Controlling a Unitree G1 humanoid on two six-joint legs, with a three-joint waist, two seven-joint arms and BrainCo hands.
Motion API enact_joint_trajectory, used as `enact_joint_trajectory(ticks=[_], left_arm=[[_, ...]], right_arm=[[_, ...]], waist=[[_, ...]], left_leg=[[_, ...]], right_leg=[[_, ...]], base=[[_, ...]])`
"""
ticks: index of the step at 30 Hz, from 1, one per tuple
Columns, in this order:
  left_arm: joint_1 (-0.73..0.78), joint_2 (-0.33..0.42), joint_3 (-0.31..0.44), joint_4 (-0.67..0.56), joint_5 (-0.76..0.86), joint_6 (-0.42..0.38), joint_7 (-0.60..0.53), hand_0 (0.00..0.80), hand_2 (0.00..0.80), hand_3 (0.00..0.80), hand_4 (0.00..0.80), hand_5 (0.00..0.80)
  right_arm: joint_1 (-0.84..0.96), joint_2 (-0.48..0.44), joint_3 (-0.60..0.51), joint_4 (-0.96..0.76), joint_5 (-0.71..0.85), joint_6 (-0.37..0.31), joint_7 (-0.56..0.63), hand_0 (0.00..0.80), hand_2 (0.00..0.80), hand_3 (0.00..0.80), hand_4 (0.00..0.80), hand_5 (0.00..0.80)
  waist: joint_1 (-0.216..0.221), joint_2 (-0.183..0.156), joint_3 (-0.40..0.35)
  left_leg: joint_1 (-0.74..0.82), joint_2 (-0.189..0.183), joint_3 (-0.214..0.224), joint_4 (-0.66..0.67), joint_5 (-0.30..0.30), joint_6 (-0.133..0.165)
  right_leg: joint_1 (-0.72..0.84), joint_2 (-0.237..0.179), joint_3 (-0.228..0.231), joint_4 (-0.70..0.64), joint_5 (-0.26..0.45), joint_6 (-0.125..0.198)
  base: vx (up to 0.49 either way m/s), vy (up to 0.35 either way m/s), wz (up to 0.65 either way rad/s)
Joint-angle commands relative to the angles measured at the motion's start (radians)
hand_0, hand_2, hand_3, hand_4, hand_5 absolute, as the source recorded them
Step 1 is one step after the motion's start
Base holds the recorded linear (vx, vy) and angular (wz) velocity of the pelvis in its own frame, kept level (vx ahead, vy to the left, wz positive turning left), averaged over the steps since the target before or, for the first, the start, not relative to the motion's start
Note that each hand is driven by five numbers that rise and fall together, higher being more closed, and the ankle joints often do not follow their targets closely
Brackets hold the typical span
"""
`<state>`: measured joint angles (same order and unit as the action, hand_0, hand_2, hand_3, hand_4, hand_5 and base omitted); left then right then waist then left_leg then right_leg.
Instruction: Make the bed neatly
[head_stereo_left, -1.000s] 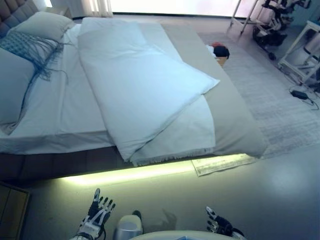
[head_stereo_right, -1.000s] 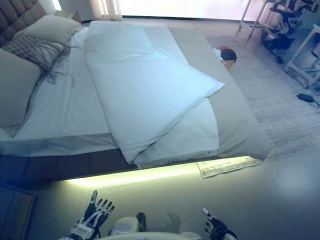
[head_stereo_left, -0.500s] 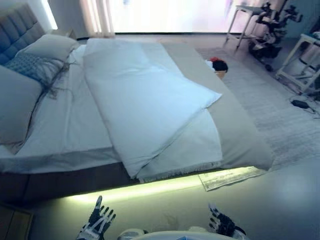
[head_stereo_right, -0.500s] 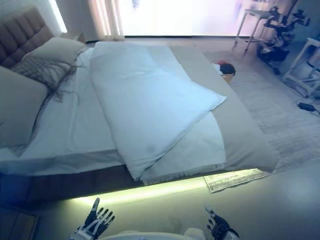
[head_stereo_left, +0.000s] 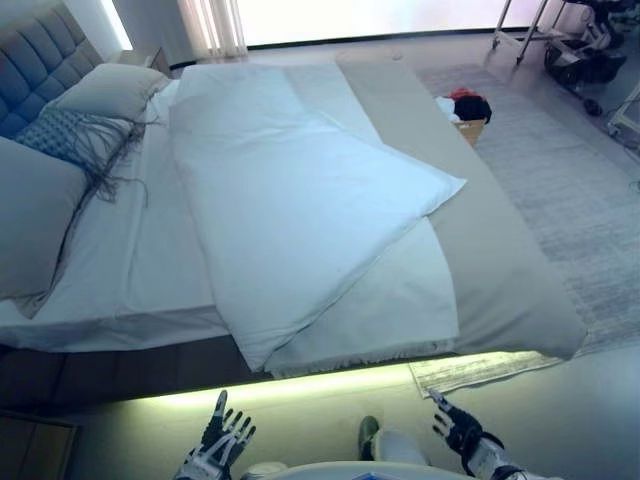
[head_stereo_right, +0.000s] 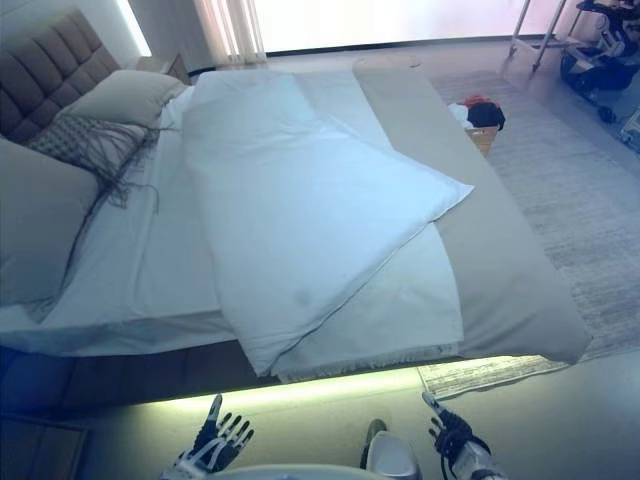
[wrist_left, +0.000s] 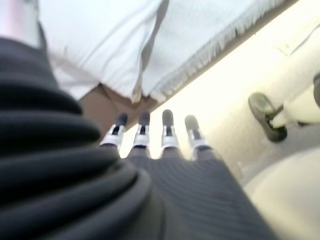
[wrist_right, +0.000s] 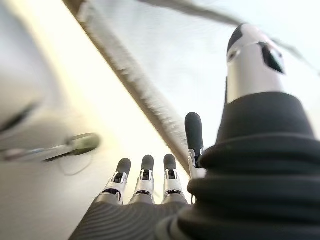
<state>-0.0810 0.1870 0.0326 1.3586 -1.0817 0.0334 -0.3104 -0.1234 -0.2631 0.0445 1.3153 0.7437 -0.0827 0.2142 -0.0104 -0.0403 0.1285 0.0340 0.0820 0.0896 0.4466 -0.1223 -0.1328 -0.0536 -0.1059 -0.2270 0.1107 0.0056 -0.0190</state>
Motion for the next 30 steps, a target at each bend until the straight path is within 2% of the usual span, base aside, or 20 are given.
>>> enact_joint_trajectory(ticks=[1,2,3,4,5,7,9,12,17,21,24,25,27,28,30], left_arm=[[-0.023,0.003,0.012,-0.03,-0.004,-0.014,-0.021,0.0,0.0,0.0,0.0,0.0],[-0.026,0.002,-0.001,-0.027,-0.021,-0.02,-0.021,0.0,0.0,0.0,0.0,0.0],[-0.031,0.002,-0.018,-0.027,-0.036,-0.025,-0.017,0.0,0.0,0.0,0.0,0.0],[-0.043,0.004,-0.04,-0.03,-0.056,-0.033,-0.004,0.0,0.0,0.0,0.0,0.0],[-0.052,0.006,-0.044,-0.031,-0.058,-0.037,0.012,0.0,0.0,0.0,0.0,0.0],[-0.064,0.018,-0.026,-0.023,-0.052,-0.041,0.02,0.0,0.0,0.0,0.0,0.0],[-0.063,0.032,-0.002,-0.021,-0.04,-0.044,0.002,0.0,0.0,0.0,0.0,0.0],[-0.043,0.042,0.007,-0.029,-0.036,-0.043,-0.014,0.0,0.0,0.0,0.0,0.0],[-0.046,0.06,0.001,-0.042,-0.035,-0.032,-0.032,0.0,0.0,0.0,0.0,0.0],[-0.046,0.077,-0.013,-0.049,-0.005,-0.008,-0.038,0.0,0.0,0.0,0.0,0.0],[-0.043,0.097,-0.042,-0.063,0.02,0.003,-0.04,0.0,0.0,0.0,0.0,0.0],[-0.046,0.102,-0.046,-0.071,0.018,0.002,-0.035,0.0,0.0,0.0,0.0,0.0],[-0.072,0.12,-0.059,-0.092,-0.024,-0.004,-0.03,0.0,0.0,0.0,0.0,0.0],[-0.093,0.135,-0.07,-0.097,-0.052,-0.003,-0.032,0.0,0.0,0.0,0.0,0.0],[-0.129,0.138,-0.084,-0.129,-0.096,-0.009,-0.024,0.0,0.0,0.0,0.0,0.0]], right_arm=[[-0.029,-0.01,0.019,0.013,0.053,-0.031,0.021,0.0,0.0,0.0,0.0,0.0],[-0.033,-0.009,0.019,0.014,0.063,-0.037,0.028,0.0,0.0,0.0,0.0,0.0],[-0.04,-0.009,0.021,0.009,0.068,-0.038,0.028,0.0,0.0,0.0,0.0,0.0],[-0.054,-0.008,0.026,-0.003,0.071,-0.041,0.025,0.0,0.0,0.0,0.0,0.0],[-0.061,-0.002,0.03,-0.017,0.076,-0.039,0.02,0.0,0.0,0.0,0.0,0.0],[-0.059,0.004,0.023,-0.02,0.088,-0.047,0.018,0.0,0.0,0.0,0.0,0.0],[-0.044,0.005,0.0,-0.02,0.125,-0.057,0.039,0.0,0.0,0.0,0.0,0.0],[-0.029,0.011,-0.024,-0.016,0.159,-0.087,0.079,0.0,0.0,0.0,0.0,0.0],[-0.049,0.01,-0.036,-0.058,0.22,-0.124,0.097,0.0,0.0,0.0,0.0,0.0],[-0.059,0.002,-0.052,-0.087,0.222,-0.155,0.046,0.0,0.0,0.0,0.0,0.0],[-0.073,-0.013,-0.055,-0.108,0.176,-0.188,-0.033,0.0,0.0,0.0,0.0,0.0],[-0.089,-0.023,-0.053,-0.113,0.167,-0.195,-0.06,0.0,0.0,0.0,0.0,0.0],[-0.172,-0.048,-0.045,-0.115,0.166,-0.169,-0.105,0.0,0.0,0.0,0.0,0.0],[-0.221,-0.061,-0.039,-0.113,0.17,-0.152,-0.129,0.0,0.0,0.0,0.0,0.0],[-0.327,-0.089,-0.007,-0.116,0.205,-0.111,-0.175,0.0,0.0,0.0,0.0,0.0]], waist=[[0.016,-0.001,0.031],[0.023,0.018,0.039],[0.034,0.028,0.049],[0.054,0.03,0.062],[0.063,0.022,0.07],[0.061,0.016,0.056],[0.064,0.011,0.048],[0.069,0.009,0.036],[0.092,0.003,0.03],[0.109,0.001,0.016],[0.097,0.0,0.039],[0.096,-0.001,0.057],[0.091,-0.007,0.11],[0.083,-0.008,0.134],[0.075,0.005,0.178]], left_leg=[[-0.105,0.03,0.05,-0.005,0.114,0.057],[-0.115,0.066,0.075,-0.132,0.157,0.04],[-0.123,0.087,0.093,-0.242,0.19,0.027],[-0.15,0.107,0.091,-0.31,0.213,0.017],[-0.153,0.081,0.069,-0.29,0.183,0.025],[-0.153,0.091,0.097,-0.256,0.148,0.032],[-0.141,0.087,0.104,-0.236,0.126,0.032],[-0.135,0.081,0.114,-0.215,0.101,0.044],[-0.199,0.086,0.114,-0.123,0.061,0.039],[-0.224,0.077,0.112,-0.121,0.055,0.053],[-0.189,0.064,0.108,-0.127,0.036,0.079],[-0.18,0.064,0.107,-0.12,0.026,0.087],[-0.194,0.065,0.094,-0.091,0.002,0.087],[-0.216,0.071,0.084,-0.078,-0.009,0.087],[-0.298,0.1,0.067,-0.026,-0.007,0.087]], right_leg=[[0.099,-0.048,0.036,-0.009,-0.006,0.071],[0.126,-0.043,0.025,-0.009,-0.023,0.08],[0.15,-0.046,0.018,-0.011,-0.035,0.09],[0.176,-0.065,0.01,-0.015,-0.047,0.103],[0.191,-0.085,0.012,-0.015,-0.058,0.116],[0.195,-0.125,0.0,-0.006,-0.063,0.137],[0.206,-0.17,-0.02,-0.008,-0.043,0.163],[0.227,-0.194,-0.012,-0.031,-0.028,0.173],[0.24,-0.226,-0.01,-0.059,-0.005,0.188],[0.245,-0.233,-0.012,-0.028,-0.008,0.194],[0.088,-0.261,0.0,0.163,0.059,0.183],[0.035,-0.267,-0.007,0.191,0.075,0.177],[-0.073,-0.269,-0.014,0.165,0.108,0.176],[-0.117,-0.257,-0.001,0.14,0.112,0.18],[-0.15,-0.217,0.033,0.133,0.069,0.173]], base=[[0.271,0.3,0.01],[0.244,0.318,-0.02],[0.201,0.323,-0.01],[0.171,0.259,-0.06],[0.176,0.256,-0.14],[0.168,0.202,-0.42],[0.229,0.185,-0.44],[0.225,0.141,-0.22],[0.132,0.08,0.13],[0.151,0.037,0.07],[0.169,-0.023,0.13],[0.106,-0.115,0.18],[-0.042,-0.241,0.04],[-0.136,-0.285,-0.14],[-0.155,-0.232,0.13]])
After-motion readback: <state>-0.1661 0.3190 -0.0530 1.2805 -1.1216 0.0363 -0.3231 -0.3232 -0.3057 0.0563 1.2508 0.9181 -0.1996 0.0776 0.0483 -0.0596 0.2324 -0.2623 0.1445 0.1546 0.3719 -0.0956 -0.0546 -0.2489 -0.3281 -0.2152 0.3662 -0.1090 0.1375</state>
